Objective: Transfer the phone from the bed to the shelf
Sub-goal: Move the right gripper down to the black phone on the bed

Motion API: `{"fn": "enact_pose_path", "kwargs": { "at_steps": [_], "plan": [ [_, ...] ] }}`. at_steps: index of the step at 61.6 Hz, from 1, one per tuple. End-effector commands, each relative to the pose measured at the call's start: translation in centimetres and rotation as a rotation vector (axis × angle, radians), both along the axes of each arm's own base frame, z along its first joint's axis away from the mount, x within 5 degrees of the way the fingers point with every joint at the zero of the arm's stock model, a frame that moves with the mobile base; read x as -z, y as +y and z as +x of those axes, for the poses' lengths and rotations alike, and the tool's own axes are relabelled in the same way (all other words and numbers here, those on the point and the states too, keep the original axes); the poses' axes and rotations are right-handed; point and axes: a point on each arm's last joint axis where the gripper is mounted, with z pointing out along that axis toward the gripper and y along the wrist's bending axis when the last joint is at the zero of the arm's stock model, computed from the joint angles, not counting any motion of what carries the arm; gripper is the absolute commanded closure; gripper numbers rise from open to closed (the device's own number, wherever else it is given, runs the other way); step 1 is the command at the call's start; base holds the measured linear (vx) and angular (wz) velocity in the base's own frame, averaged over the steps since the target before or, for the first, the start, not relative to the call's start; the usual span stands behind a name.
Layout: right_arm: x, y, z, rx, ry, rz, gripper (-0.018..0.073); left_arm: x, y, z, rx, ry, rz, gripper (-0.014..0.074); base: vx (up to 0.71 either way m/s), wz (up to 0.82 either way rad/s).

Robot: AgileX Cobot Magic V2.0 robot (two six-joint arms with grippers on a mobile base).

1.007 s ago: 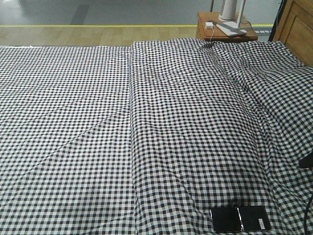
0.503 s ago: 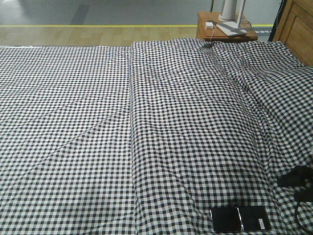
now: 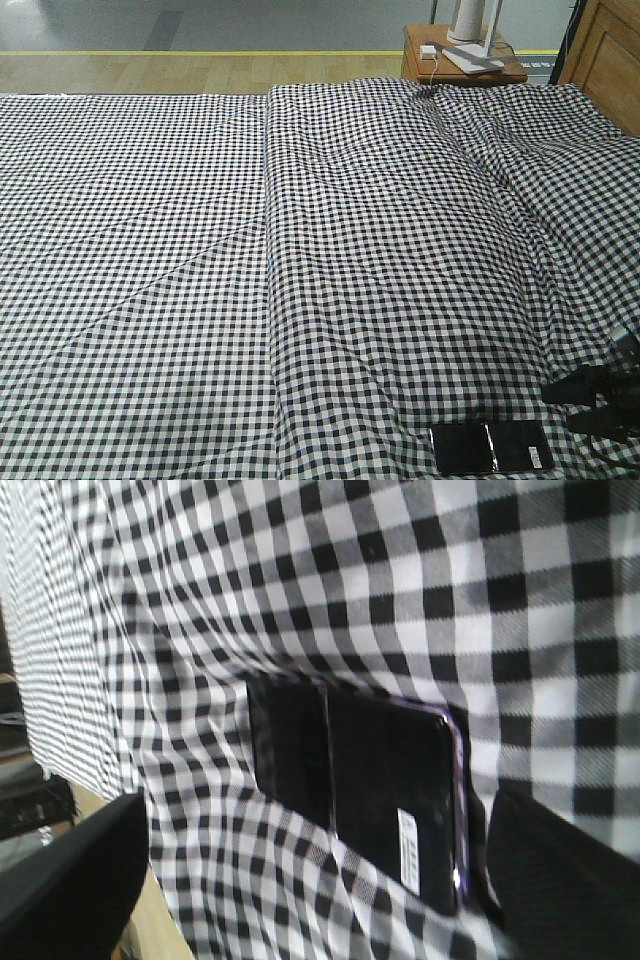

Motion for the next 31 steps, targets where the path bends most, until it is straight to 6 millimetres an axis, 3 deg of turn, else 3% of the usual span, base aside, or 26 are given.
{"fn": "enact_pose_path", "kwargs": {
  "at_steps": [1,31],
  "plan": [
    [-2.0,-0.4,1.1,0.017,-0.09,0.035,-0.0074,-1.5,0.0,-0.1,-0.003,-0.099,-0.017,0.0595,0.0,0.0],
    [1.2,0.8,-0.1,0.027,-0.043,0.112,-0.0058,-1.5,0.0,-0.1,-0.003,-0.099,-0.017,0.0595,0.0,0.0]
  ]
}}
